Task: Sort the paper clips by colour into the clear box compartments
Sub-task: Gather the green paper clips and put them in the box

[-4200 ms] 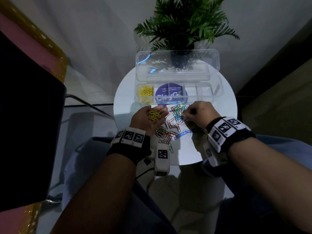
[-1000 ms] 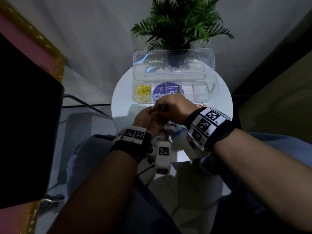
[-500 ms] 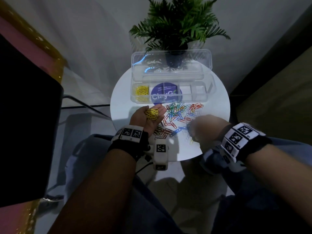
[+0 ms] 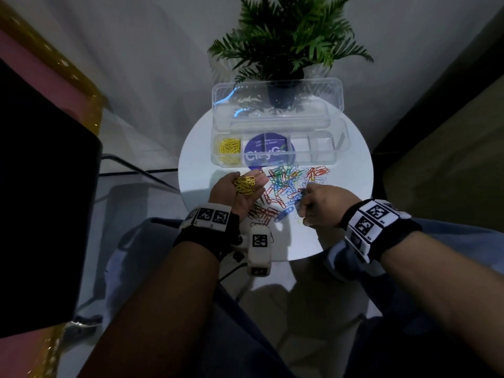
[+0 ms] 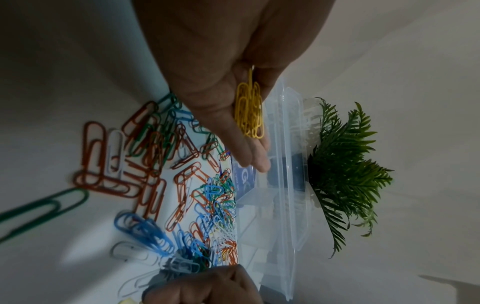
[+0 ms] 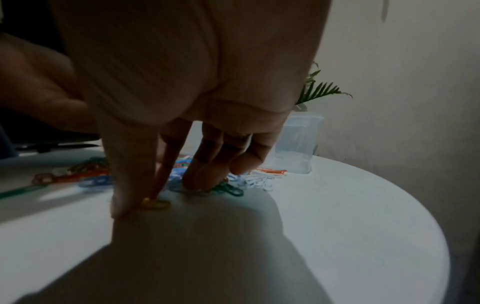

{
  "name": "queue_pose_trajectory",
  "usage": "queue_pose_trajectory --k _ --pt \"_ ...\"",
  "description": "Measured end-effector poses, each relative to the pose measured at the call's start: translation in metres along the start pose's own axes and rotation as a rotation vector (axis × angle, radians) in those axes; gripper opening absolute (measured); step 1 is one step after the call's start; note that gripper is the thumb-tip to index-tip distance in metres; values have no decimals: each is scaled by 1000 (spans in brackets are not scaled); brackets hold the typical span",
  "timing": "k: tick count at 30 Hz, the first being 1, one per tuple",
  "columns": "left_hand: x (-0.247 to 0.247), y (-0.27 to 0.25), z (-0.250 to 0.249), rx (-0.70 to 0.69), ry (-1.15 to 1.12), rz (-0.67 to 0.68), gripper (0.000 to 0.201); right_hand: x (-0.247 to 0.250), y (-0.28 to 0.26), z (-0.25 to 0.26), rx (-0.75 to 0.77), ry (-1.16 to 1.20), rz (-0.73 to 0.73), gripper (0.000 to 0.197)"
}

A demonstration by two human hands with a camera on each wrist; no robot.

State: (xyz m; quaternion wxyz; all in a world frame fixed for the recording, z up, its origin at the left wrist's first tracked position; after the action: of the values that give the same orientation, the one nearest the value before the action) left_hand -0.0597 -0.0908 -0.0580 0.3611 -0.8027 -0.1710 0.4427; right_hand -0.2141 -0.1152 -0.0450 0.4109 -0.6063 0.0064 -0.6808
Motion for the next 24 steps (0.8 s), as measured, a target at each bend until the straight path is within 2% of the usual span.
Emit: queue_pose_trajectory --k 6,10,13,16,18,24 --pt "0 1 0 -4 9 -7 44 -4 1 5 -6 -34 8 12" --pt "1 1 1 0 19 -18 43 -8 -1 6 63 -67 21 17" --pt "2 3 1 -3 32 -24 42 -5 -2 10 116 -55 -64 24" --pt "1 2 3 10 36 -13 42 17 1 3 46 36 -257 23" --pt "1 2 2 4 43 -9 41 28 5 2 33 49 -309 23" --pt "0 3 0 -4 52 -7 39 21 12 15 87 20 -164 22"
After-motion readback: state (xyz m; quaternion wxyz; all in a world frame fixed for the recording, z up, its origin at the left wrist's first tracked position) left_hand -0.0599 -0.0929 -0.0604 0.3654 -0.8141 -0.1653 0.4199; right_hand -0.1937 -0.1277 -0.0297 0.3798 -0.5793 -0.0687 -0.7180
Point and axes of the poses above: each hand's wrist, its own y-axis towards the middle knuckle, its own x-axis out of the back of the hand, z = x × y, the point moved 8 cm from there along y, towards the middle knuckle, and after that the axes turned 5 degrees about -y, right-handed, at the moved point
